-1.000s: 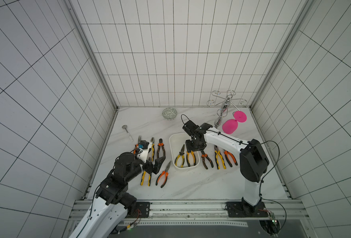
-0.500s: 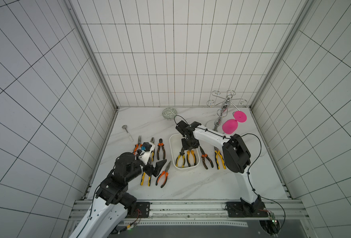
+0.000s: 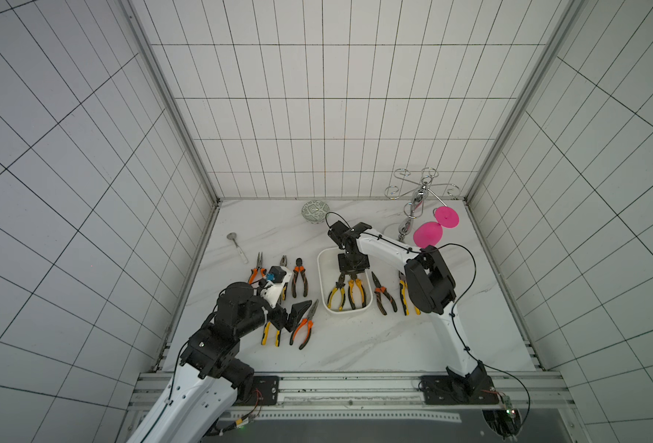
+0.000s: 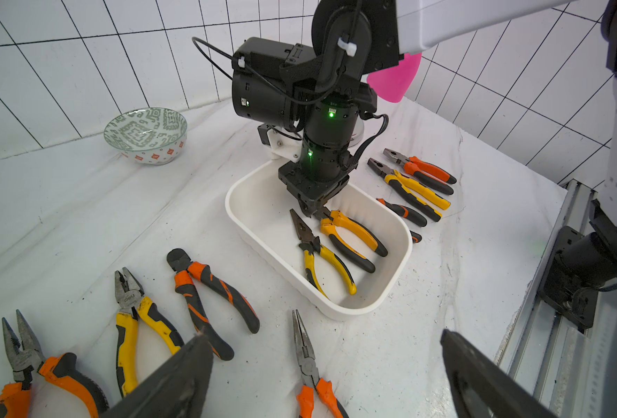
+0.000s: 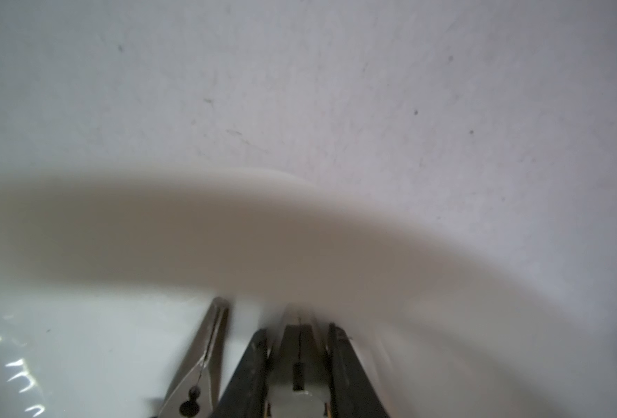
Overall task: Take the pliers out of the storage box
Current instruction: Adjust the pliers in the storage box.
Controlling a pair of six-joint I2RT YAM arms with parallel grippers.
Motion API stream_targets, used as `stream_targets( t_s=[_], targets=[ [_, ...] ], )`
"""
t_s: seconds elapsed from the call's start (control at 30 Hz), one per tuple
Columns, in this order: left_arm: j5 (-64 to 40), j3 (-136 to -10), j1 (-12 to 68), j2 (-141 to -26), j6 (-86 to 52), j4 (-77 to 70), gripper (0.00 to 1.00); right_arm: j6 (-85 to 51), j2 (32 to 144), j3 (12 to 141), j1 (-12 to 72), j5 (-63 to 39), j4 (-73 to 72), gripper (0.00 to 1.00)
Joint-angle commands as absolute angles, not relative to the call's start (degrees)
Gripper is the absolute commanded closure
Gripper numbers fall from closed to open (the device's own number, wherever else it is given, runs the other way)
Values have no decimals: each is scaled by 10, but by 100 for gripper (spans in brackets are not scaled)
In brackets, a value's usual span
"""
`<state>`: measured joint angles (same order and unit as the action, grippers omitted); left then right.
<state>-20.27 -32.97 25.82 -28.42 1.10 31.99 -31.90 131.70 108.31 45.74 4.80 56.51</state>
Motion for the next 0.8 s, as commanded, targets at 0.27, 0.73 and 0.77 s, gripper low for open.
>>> stream_targets(
  t_s=[0.27,0.73,0.77],
  targets=[
    [-210,-331,260,-290,15,304,1,-269,1300,1144,455,32,578,99],
    [-226,-338,261,-329,23,270,1,-231,1207,1169,454,24,620,100],
    [-225,-338,260,-331,22,268,1,-228,1204,1166,453,24,619,100]
  ],
)
